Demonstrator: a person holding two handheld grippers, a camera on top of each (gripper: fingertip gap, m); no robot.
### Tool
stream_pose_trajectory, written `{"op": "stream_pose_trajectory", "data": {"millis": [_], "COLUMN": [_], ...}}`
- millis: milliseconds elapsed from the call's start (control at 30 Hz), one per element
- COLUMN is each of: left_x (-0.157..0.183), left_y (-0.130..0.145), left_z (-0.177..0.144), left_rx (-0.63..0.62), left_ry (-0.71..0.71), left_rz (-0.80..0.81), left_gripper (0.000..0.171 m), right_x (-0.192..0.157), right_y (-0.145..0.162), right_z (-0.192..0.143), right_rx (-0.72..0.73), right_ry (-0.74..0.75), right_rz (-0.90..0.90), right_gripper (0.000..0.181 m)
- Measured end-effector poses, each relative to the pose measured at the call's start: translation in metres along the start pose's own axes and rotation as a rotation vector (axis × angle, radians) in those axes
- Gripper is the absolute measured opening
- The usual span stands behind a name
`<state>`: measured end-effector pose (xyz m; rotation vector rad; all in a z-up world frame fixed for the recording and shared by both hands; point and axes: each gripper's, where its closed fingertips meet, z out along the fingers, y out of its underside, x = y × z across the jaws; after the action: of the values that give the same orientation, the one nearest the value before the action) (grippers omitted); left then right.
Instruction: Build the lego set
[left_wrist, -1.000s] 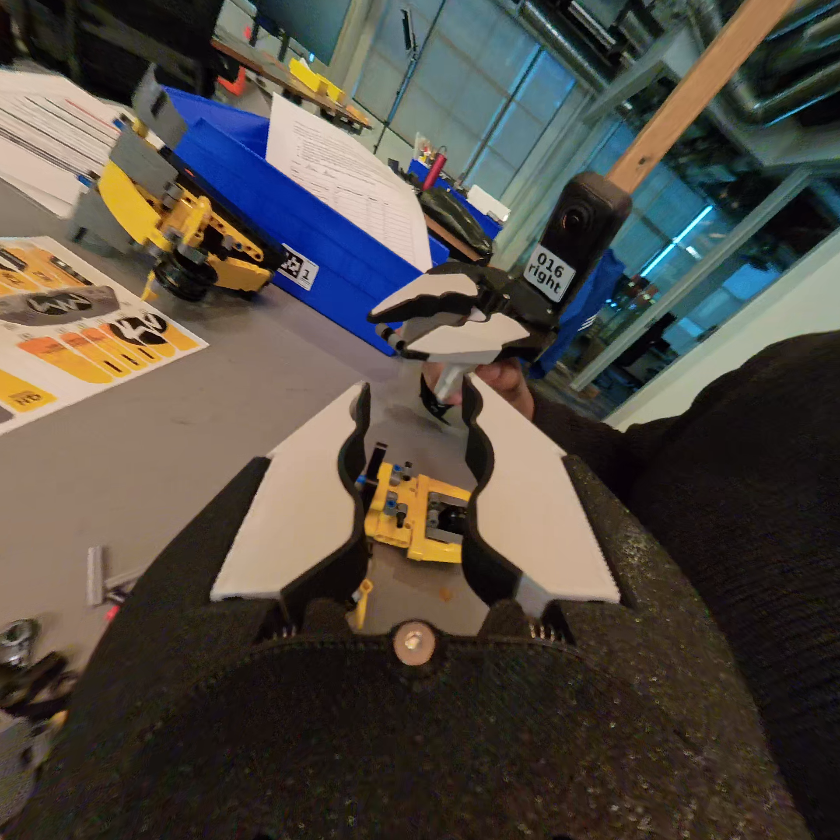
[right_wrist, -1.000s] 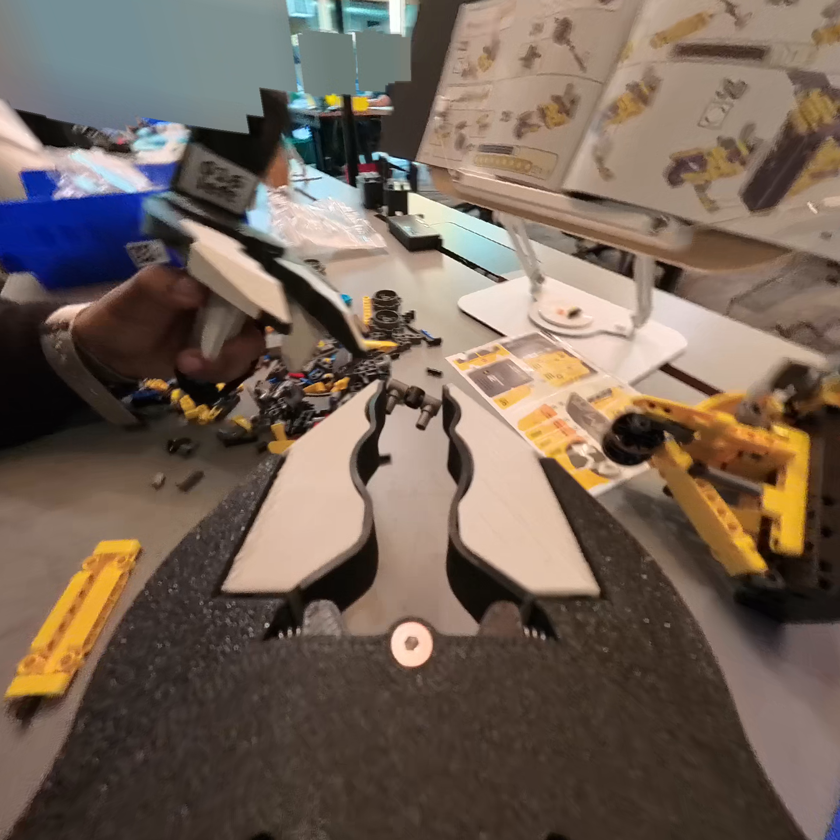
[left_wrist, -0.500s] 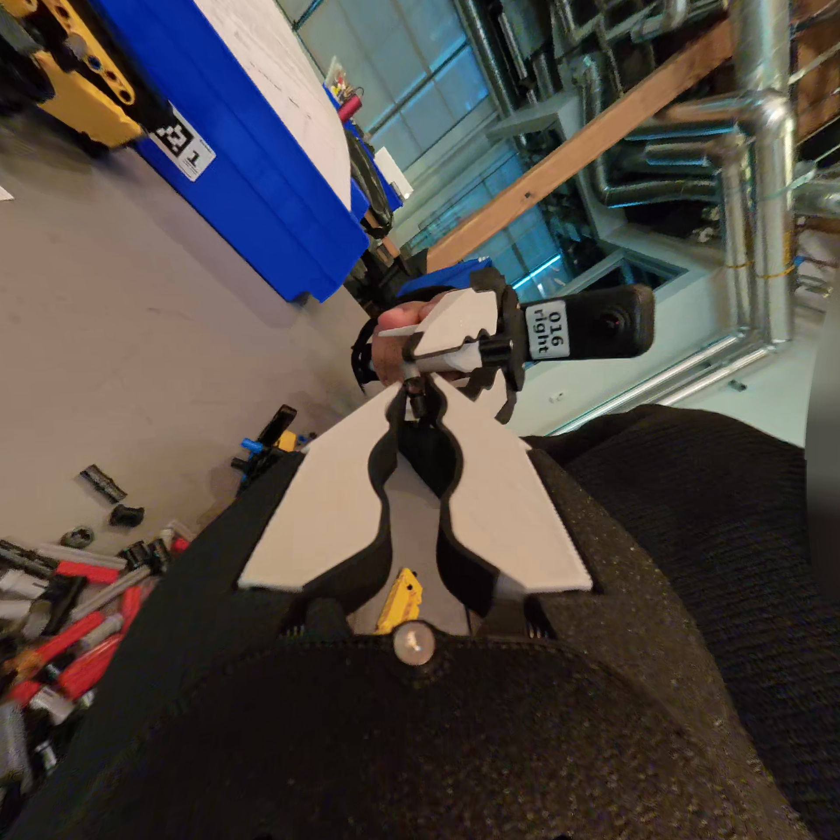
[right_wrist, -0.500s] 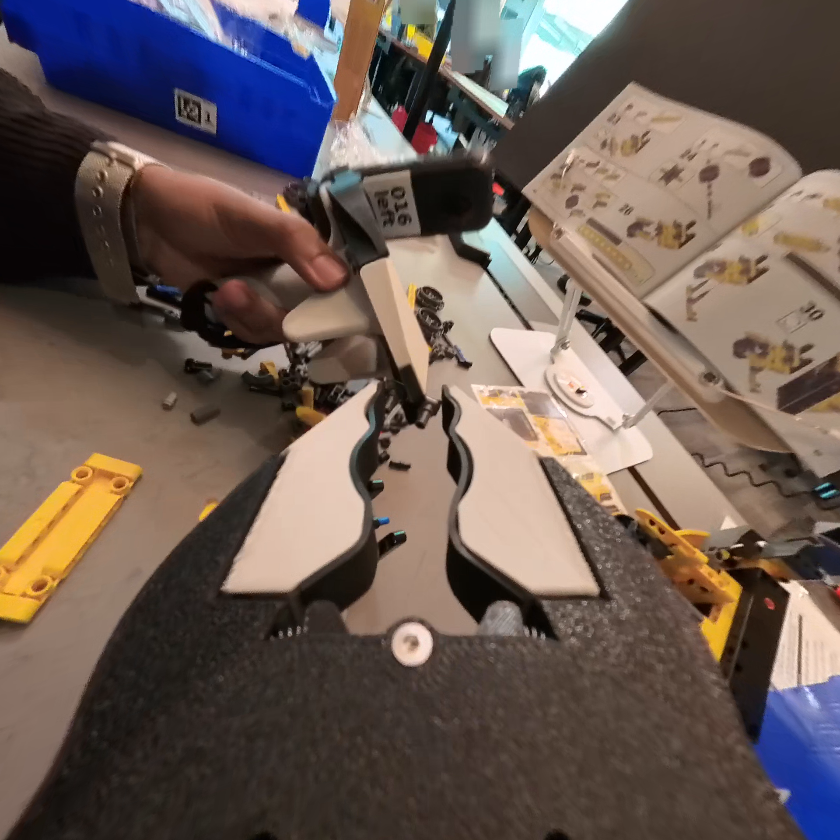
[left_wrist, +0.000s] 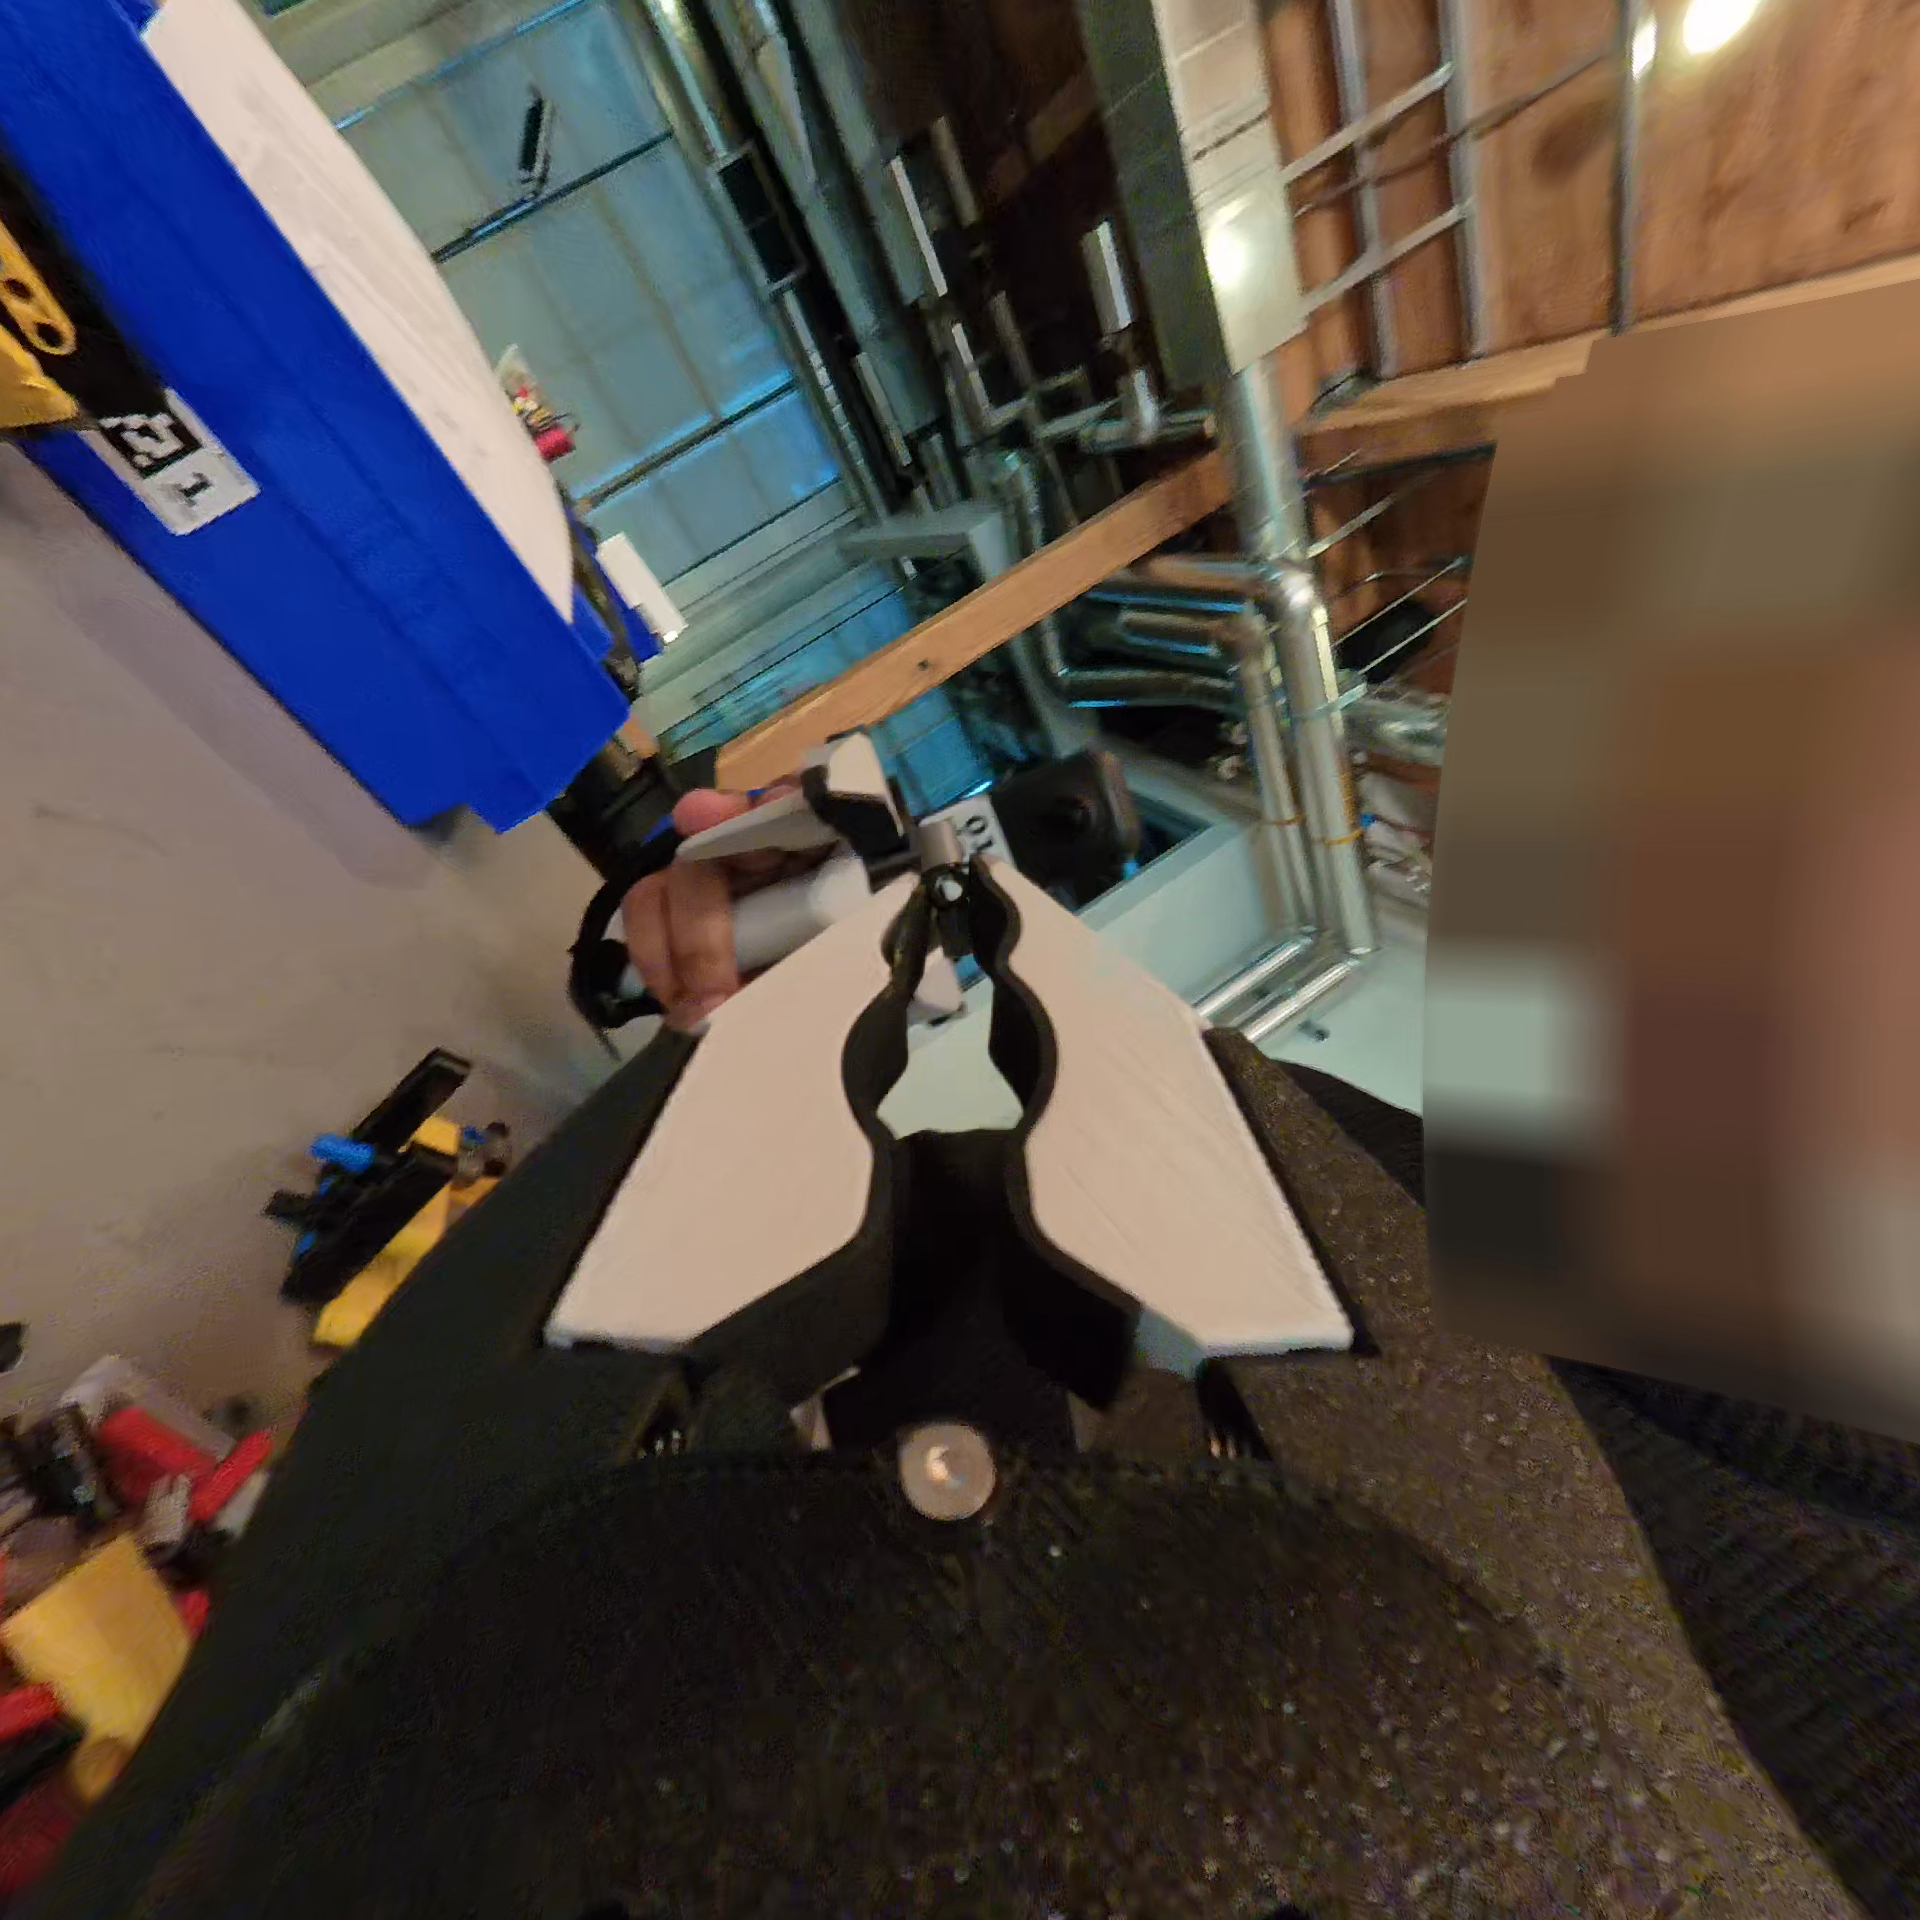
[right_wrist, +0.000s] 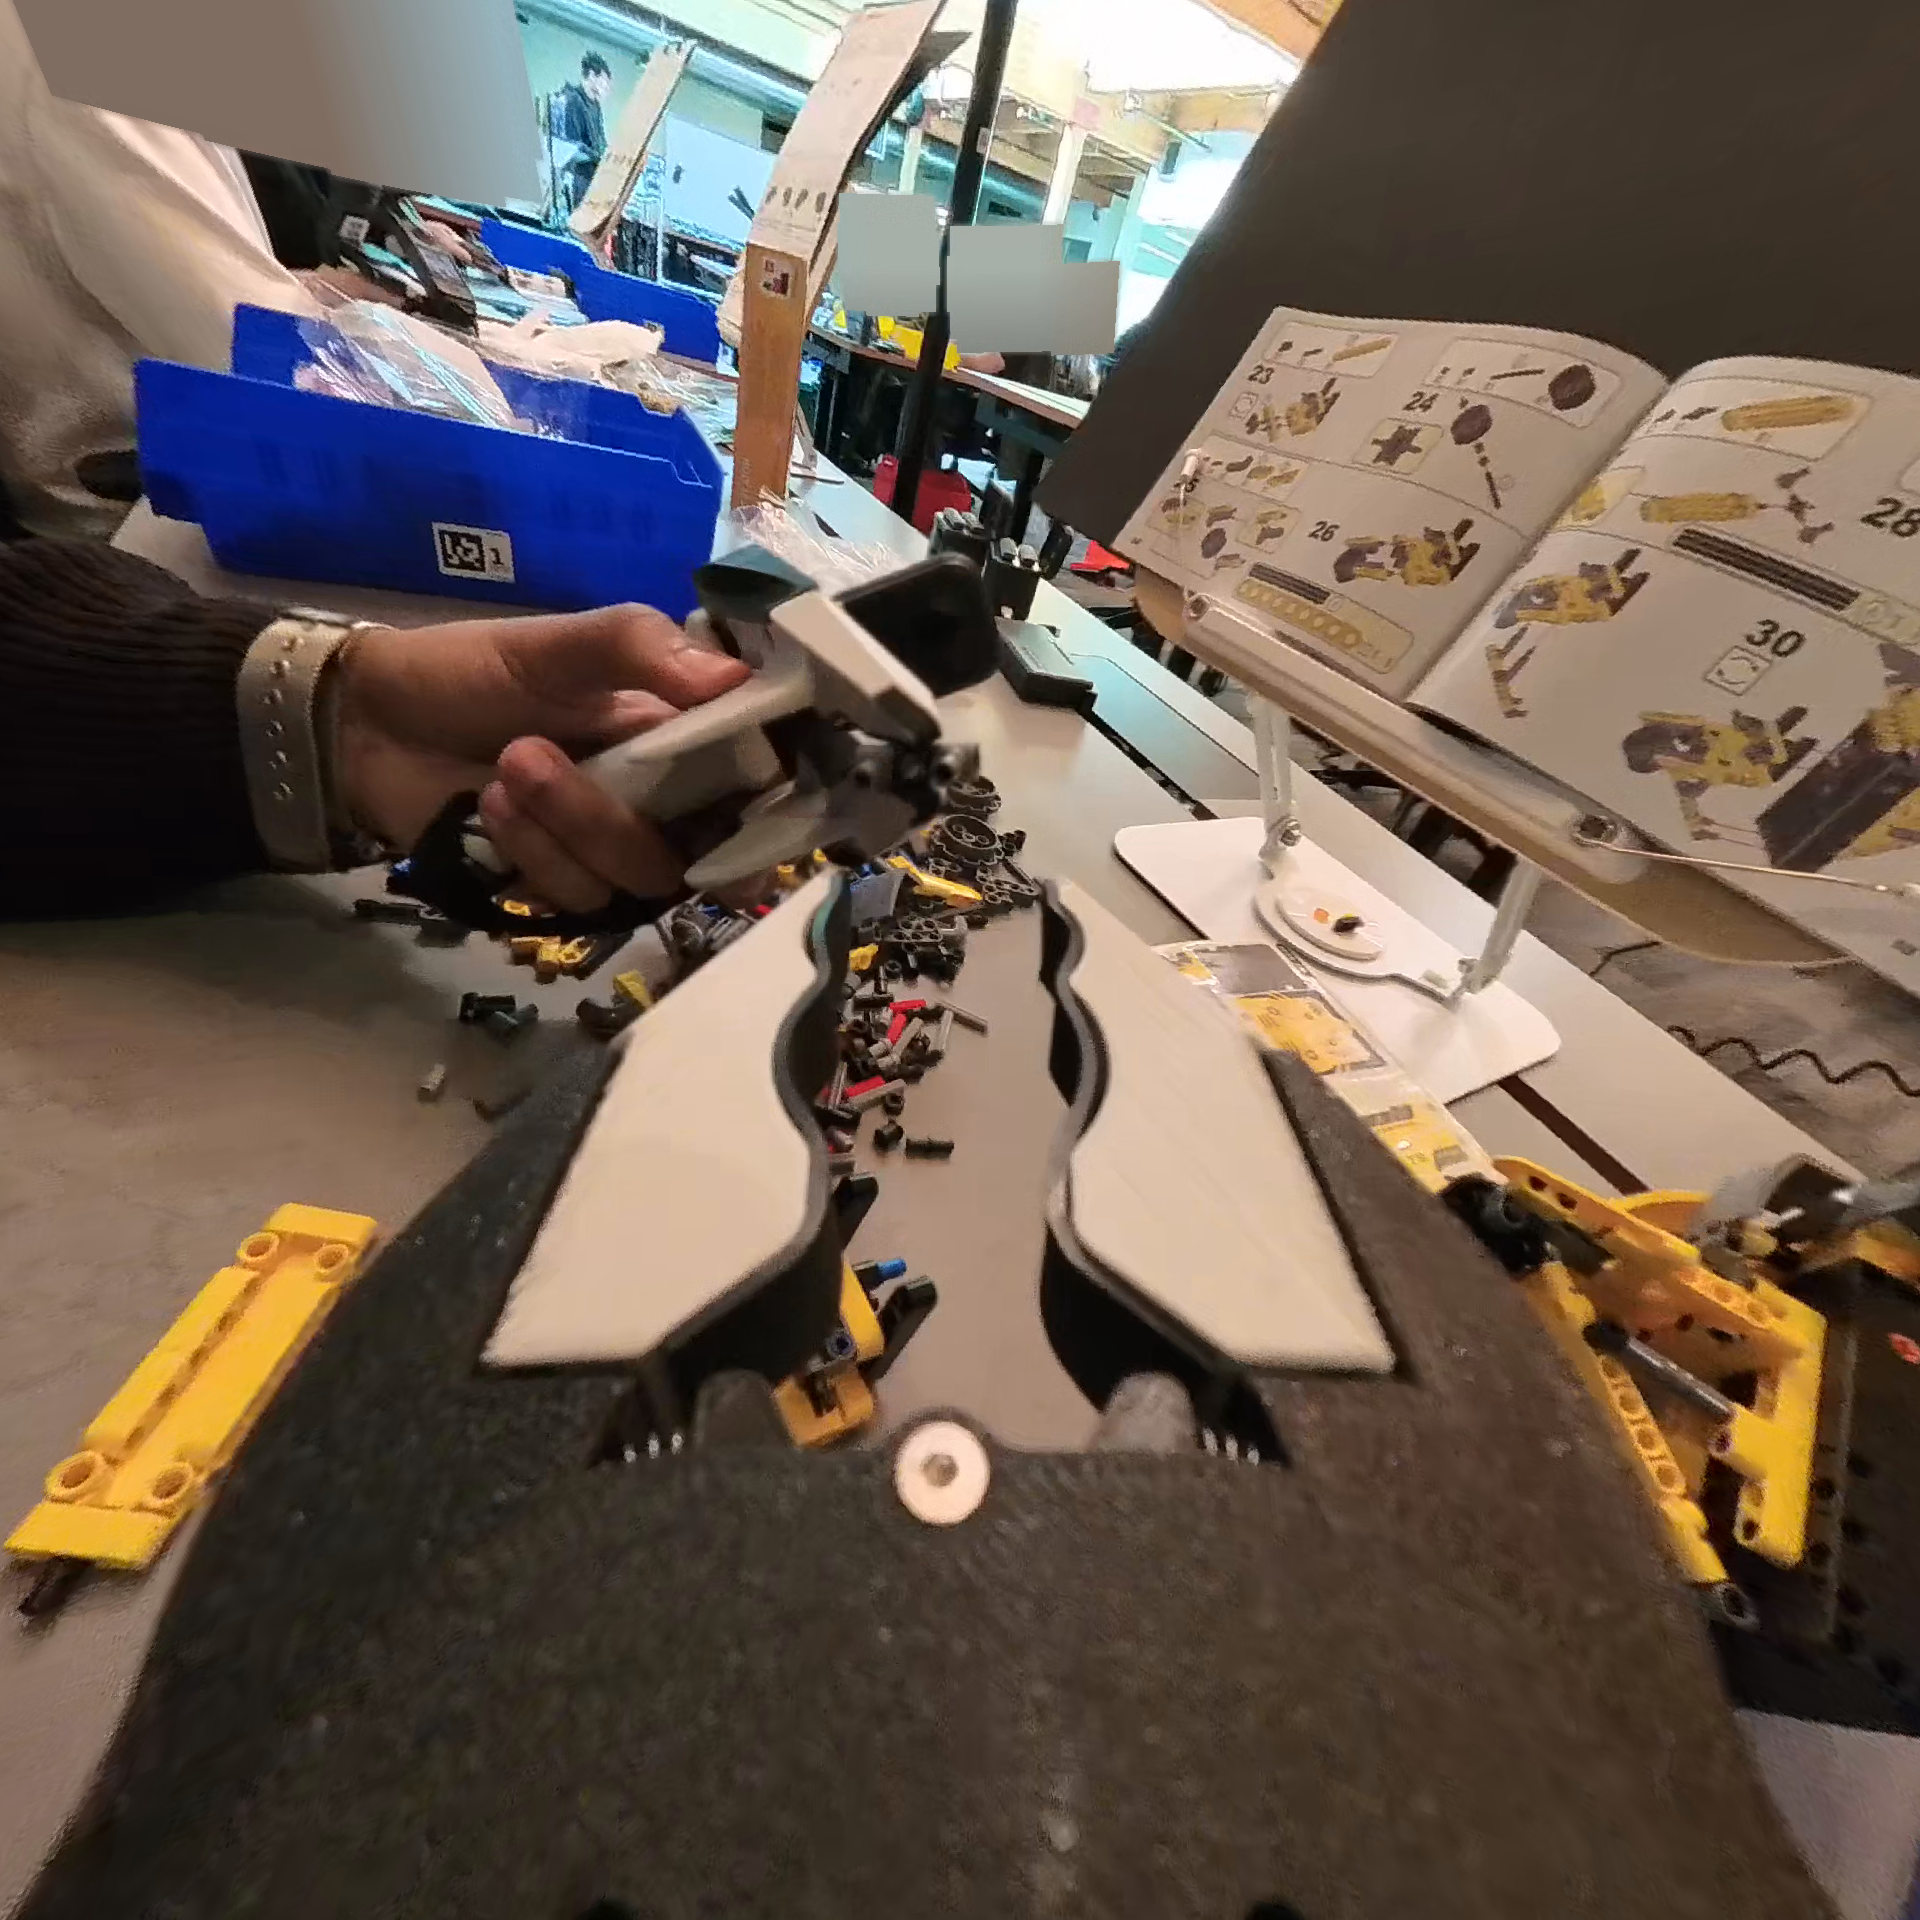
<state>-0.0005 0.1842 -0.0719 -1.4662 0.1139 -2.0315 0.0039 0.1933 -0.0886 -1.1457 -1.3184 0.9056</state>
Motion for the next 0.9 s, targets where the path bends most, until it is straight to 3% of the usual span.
{"op": "stream_pose_trajectory", "data": {"millis": [200, 300, 767, 900], "left_x": [0.001, -0.001, -0.006, -0.011], "left_y": [0.001, 0.005, 0.011, 0.014], "left_z": [0.004, 0.007, 0.01, 0.01], "left_rx": [0.039, 0.026, 0.002, -0.024], "left_ry": [0.059, 0.053, 0.07, 0.025], "left_rz": [-0.087, -0.085, -0.123, -0.1], "left_gripper": [0.003, 0.003, 0.003, 0.023], "right_x": [-0.005, -0.006, -0.009, -0.007], "right_y": [-0.009, -0.012, -0.014, -0.017], "right_z": [0.005, 0.004, 0.0, -0.003], "right_rx": [0.032, 0.04, 0.043, 0.049], "right_ry": [0.086, 0.111, 0.065, 0.043], "right_rz": [-0.121, -0.166, -0.128, -0.082], "right_gripper": [0.039, 0.032, 0.022, 0.022]}}
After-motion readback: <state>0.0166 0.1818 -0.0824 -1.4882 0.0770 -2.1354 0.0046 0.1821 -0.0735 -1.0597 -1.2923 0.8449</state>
